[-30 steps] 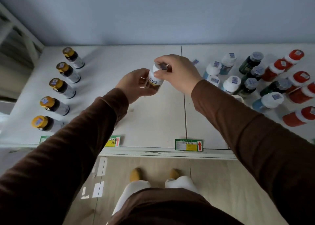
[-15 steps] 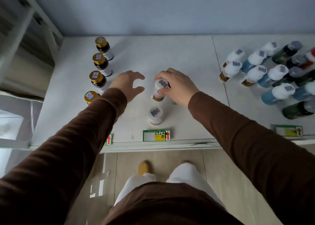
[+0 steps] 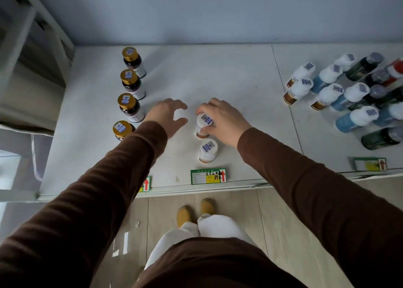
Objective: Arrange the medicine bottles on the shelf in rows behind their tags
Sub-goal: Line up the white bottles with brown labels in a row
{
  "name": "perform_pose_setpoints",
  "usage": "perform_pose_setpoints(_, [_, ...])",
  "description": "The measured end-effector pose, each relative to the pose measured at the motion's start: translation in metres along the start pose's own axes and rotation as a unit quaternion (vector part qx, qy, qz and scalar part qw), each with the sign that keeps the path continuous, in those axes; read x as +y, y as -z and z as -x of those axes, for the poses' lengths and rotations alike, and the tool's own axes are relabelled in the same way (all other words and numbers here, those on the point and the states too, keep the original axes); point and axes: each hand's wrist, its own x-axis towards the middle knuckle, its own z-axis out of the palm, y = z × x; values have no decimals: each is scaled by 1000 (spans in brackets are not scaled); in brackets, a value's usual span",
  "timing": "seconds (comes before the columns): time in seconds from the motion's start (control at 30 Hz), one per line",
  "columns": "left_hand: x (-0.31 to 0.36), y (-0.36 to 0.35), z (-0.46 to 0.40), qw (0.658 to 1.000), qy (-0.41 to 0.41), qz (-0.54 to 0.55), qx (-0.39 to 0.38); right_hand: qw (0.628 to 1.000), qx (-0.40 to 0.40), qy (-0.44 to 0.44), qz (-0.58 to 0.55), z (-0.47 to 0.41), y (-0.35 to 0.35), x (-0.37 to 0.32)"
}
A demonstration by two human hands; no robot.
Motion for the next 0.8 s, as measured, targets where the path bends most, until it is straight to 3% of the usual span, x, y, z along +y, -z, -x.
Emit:
perform_pose_setpoints(0.1, [6, 7, -6, 1000, -15, -1, 8, 999, -1, -23, -48, 2, 6, 1])
perform_pose_setpoints(0.23, [32, 18, -22, 999, -34, 15, 21, 987, 78, -79, -114, 16, 29, 18])
perform_pose_setpoints(0.6, [169, -19, -74, 993, -102, 58, -25, 950, 217, -211, -75, 76, 105, 137])
perform_pose_setpoints(0.8, [220, -88, -109, 994, -54, 82, -53, 963, 188, -192, -13, 75, 122, 208])
